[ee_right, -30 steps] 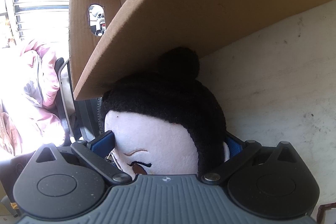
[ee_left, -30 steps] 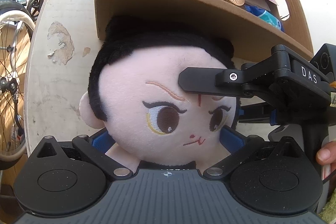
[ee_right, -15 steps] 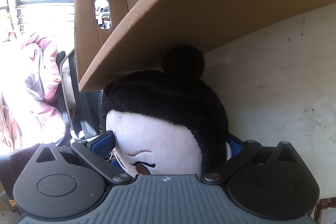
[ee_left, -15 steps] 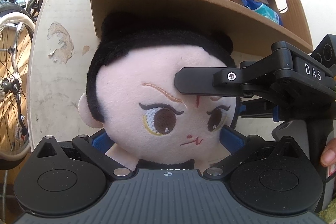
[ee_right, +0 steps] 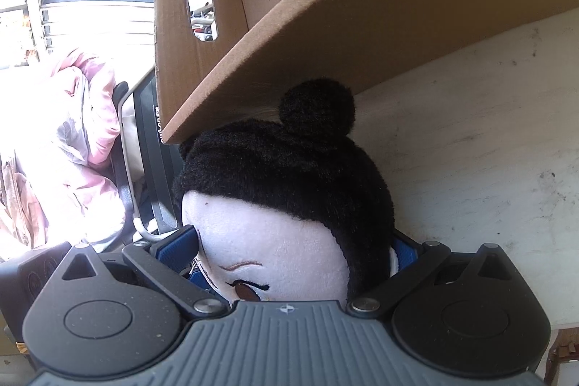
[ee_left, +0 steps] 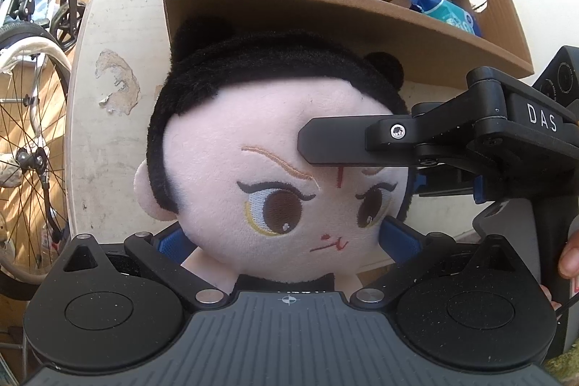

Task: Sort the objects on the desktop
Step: 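Lift the plush doll with the right gripper and carry it over the box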

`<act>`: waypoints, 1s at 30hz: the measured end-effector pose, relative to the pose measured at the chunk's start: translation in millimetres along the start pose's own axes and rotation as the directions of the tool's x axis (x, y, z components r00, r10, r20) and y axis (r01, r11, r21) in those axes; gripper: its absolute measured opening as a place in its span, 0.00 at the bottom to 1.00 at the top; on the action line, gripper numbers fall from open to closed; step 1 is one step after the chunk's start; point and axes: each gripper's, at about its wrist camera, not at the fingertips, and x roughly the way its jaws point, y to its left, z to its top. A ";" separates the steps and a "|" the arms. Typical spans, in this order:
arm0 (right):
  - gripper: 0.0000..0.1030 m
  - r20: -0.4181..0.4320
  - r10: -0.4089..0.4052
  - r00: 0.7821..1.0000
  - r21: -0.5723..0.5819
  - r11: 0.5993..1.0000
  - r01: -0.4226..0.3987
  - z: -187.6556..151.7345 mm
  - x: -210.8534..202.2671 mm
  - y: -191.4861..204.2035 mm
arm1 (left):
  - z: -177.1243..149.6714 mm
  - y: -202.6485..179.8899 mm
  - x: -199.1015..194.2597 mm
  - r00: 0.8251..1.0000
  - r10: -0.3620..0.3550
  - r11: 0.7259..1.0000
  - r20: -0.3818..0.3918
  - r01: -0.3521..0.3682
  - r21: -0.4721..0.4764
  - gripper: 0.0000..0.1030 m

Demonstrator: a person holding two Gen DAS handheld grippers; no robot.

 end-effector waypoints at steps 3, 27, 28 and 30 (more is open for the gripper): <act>1.00 0.009 0.010 1.000 -0.002 1.000 -0.010 -5.0 -2.9 7.6 | -1.6 -0.7 -8.4 1.000 0.008 1.000 0.007 -0.008 0.013 1.00; 1.00 0.144 0.075 0.987 -0.071 0.995 -0.065 -30.6 -38.4 90.9 | -8.5 -6.2 -89.5 0.988 0.065 0.992 0.143 -0.079 0.098 1.00; 1.00 0.153 0.072 0.986 -0.081 0.995 -0.060 -28.5 -44.1 97.5 | -6.3 -7.6 -93.4 0.987 0.060 0.992 0.149 -0.076 0.098 1.00; 1.00 0.170 0.070 0.983 -0.098 0.994 -0.054 -23.3 -53.7 108.6 | 0.1 -9.8 -101.0 0.985 0.050 0.992 0.162 -0.068 0.103 1.00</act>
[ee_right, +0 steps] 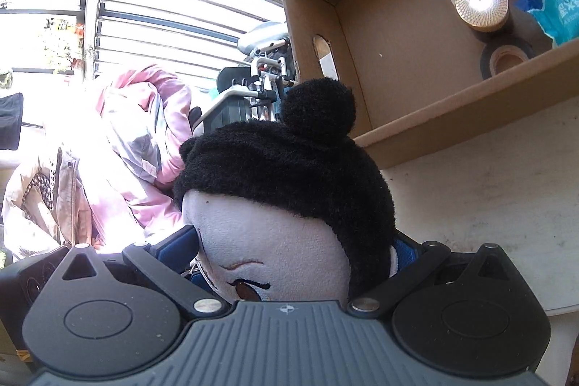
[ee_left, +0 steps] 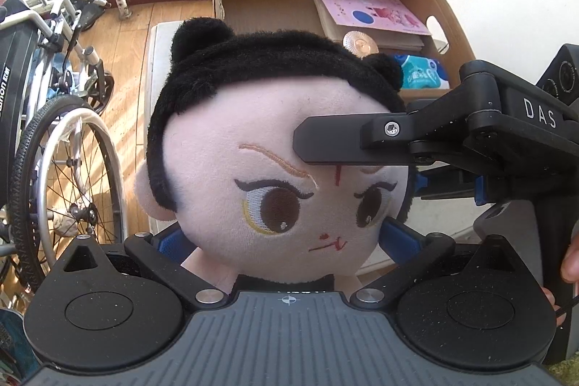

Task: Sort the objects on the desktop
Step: 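Lift the plush doll with the right gripper and carry it over the box, then lower the plush doll into the box beside the pink book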

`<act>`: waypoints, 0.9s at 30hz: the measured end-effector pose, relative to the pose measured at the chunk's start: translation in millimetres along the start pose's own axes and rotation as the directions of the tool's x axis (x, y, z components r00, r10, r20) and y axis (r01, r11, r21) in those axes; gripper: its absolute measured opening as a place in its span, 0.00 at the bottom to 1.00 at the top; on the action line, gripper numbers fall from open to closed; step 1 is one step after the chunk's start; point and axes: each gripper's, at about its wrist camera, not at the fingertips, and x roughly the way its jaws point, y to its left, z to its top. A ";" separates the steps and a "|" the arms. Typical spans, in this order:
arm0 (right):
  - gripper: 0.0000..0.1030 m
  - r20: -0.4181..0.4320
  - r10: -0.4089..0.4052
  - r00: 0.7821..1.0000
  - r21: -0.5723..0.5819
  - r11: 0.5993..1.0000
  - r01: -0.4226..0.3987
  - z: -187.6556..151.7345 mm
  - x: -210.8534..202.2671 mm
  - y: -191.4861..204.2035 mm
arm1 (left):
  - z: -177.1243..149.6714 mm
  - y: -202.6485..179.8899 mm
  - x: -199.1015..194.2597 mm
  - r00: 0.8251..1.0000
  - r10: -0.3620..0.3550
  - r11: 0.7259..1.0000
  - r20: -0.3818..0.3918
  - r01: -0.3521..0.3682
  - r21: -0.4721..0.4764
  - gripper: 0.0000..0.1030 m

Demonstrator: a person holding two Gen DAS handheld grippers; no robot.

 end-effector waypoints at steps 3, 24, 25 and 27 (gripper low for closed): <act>1.00 0.026 0.001 1.000 -0.023 1.000 -0.001 12.8 -6.1 17.6 | 12.8 -5.4 -11.8 0.999 -0.009 1.000 0.033 0.008 0.008 1.00; 1.00 0.062 0.027 0.998 -0.081 0.996 -0.022 120.7 -52.3 28.4 | 94.9 -49.3 -31.0 0.989 -0.018 0.999 0.143 0.011 0.048 1.00; 1.00 0.059 0.027 0.998 -0.079 0.997 -0.023 127.4 -51.3 26.2 | 101.7 -50.0 -27.7 0.990 -0.016 0.999 0.141 0.010 0.048 1.00; 1.00 0.050 0.027 0.998 -0.076 0.997 -0.023 141.1 -47.9 21.5 | 111.6 -49.7 -21.1 0.991 -0.013 0.999 0.137 0.007 0.040 1.00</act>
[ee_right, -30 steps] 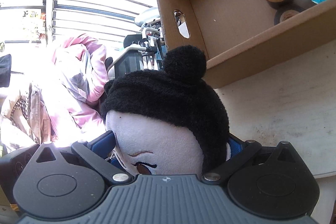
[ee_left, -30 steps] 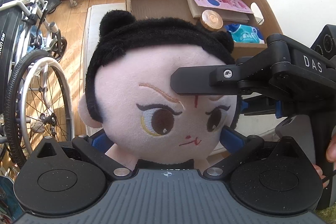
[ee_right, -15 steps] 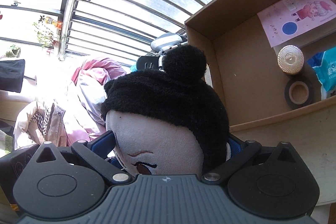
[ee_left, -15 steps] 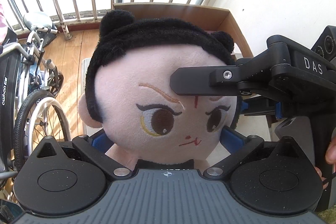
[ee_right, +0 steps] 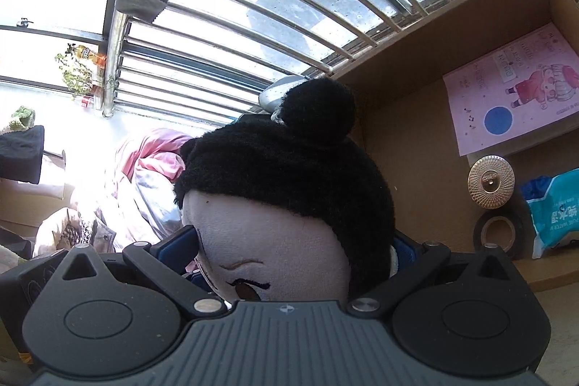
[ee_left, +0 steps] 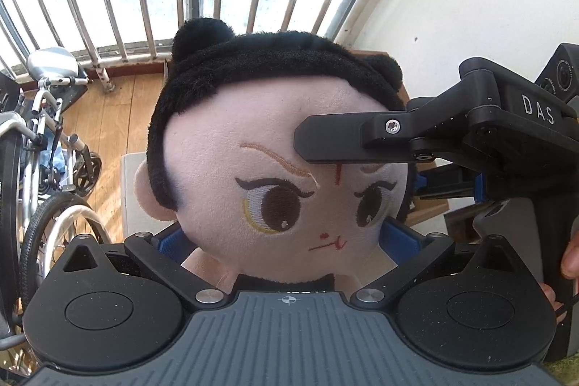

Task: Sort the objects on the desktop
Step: 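Lower the plush doll into the box beside the pink book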

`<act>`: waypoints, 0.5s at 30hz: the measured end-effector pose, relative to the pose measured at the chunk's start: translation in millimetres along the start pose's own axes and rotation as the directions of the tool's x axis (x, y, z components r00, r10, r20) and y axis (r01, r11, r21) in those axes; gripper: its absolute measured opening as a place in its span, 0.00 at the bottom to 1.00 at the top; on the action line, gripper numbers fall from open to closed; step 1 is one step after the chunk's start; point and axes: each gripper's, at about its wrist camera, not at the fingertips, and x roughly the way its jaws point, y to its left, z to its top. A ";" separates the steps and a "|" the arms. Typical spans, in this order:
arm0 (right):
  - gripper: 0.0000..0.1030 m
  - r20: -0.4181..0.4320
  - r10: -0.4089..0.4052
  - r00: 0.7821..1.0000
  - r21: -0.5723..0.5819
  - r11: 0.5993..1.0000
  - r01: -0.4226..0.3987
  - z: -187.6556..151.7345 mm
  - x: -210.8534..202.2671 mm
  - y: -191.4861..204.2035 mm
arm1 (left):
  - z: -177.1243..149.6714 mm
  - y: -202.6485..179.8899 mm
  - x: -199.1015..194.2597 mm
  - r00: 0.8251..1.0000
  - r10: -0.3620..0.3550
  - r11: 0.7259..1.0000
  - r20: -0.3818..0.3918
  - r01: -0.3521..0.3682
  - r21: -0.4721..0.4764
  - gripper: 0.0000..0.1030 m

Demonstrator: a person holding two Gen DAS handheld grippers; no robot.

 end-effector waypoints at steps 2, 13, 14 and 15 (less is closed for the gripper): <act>1.00 -0.008 0.006 1.000 0.000 1.000 -0.006 13.5 5.4 -5.8 | 8.7 2.4 8.2 1.000 0.004 1.000 -0.006 -0.004 -0.013 1.00; 1.00 -0.062 0.036 0.997 0.009 0.999 -0.036 75.6 61.5 -47.8 | 52.0 26.6 64.8 0.999 0.052 0.997 0.004 -0.052 -0.056 1.00; 1.00 -0.067 0.035 0.997 0.010 0.999 -0.034 78.6 66.5 -52.0 | 53.9 28.2 70.8 0.999 0.053 0.997 0.001 -0.053 -0.062 1.00; 1.00 -0.071 0.032 0.997 0.011 0.999 -0.031 81.8 72.2 -57.2 | 55.7 30.8 77.4 0.999 0.054 0.996 -0.002 -0.054 -0.068 1.00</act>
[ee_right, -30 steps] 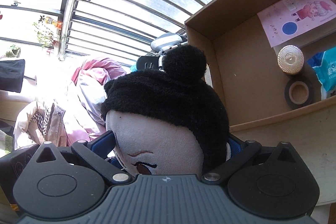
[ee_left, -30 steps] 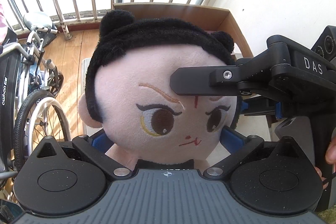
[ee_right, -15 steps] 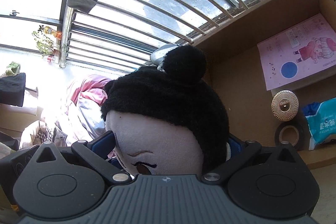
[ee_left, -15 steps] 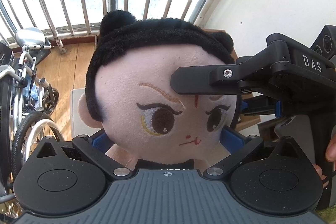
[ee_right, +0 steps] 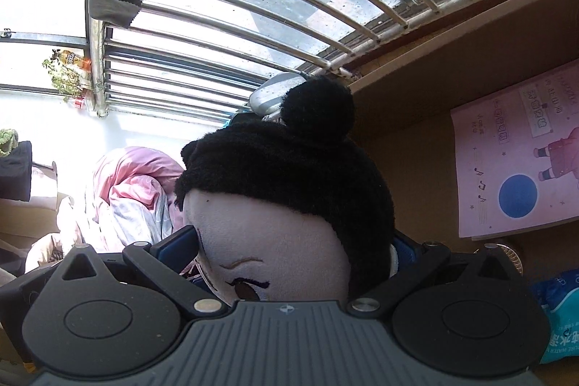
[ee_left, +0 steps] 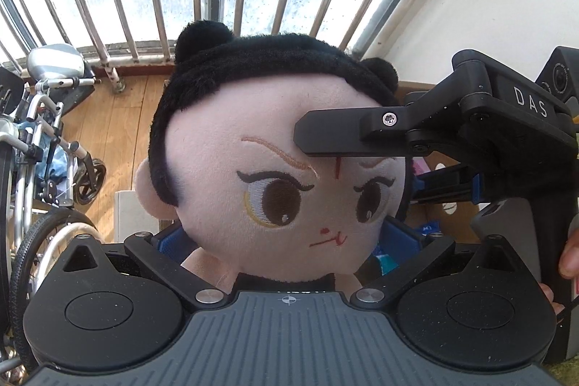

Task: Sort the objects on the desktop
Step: 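Lower the plush doll into the box beside the pink book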

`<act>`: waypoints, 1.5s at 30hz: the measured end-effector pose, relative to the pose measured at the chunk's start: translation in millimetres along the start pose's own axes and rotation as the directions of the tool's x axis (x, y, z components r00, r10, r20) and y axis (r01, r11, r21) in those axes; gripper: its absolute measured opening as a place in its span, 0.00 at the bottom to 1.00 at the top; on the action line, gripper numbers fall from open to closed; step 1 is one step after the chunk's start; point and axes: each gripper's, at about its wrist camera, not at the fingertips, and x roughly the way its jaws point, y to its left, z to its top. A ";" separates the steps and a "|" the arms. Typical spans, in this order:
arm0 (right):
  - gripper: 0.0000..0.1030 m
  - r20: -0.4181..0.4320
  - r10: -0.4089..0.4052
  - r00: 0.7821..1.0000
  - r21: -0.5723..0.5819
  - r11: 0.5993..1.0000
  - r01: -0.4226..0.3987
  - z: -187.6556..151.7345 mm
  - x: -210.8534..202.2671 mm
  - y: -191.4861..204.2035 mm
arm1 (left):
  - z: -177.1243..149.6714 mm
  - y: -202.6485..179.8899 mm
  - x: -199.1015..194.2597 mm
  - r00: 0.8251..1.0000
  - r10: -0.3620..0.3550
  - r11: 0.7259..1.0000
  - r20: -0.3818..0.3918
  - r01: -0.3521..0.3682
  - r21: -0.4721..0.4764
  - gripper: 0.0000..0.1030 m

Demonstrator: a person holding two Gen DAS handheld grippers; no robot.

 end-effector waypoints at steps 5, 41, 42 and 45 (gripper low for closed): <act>1.00 -0.019 -0.004 1.000 0.021 1.000 0.004 9.9 23.4 -25.1 | 4.5 8.1 30.1 1.000 -0.006 1.000 -0.013 0.006 -0.018 1.00; 1.00 0.095 -0.085 0.992 -0.029 0.996 0.088 -4.2 -11.1 -34.9 | -41.3 -5.1 77.1 0.993 0.036 0.999 -0.111 -0.034 0.021 1.00; 1.00 0.114 -0.082 0.990 -0.021 0.996 0.085 0.4 -13.3 -37.3 | -41.3 -5.9 78.3 0.993 0.037 0.999 -0.113 -0.035 0.020 1.00; 0.99 0.127 -0.112 0.986 -0.013 0.993 0.115 14.1 -3.7 -44.6 | -42.6 -5.4 83.8 0.992 0.040 0.999 -0.122 -0.038 0.014 1.00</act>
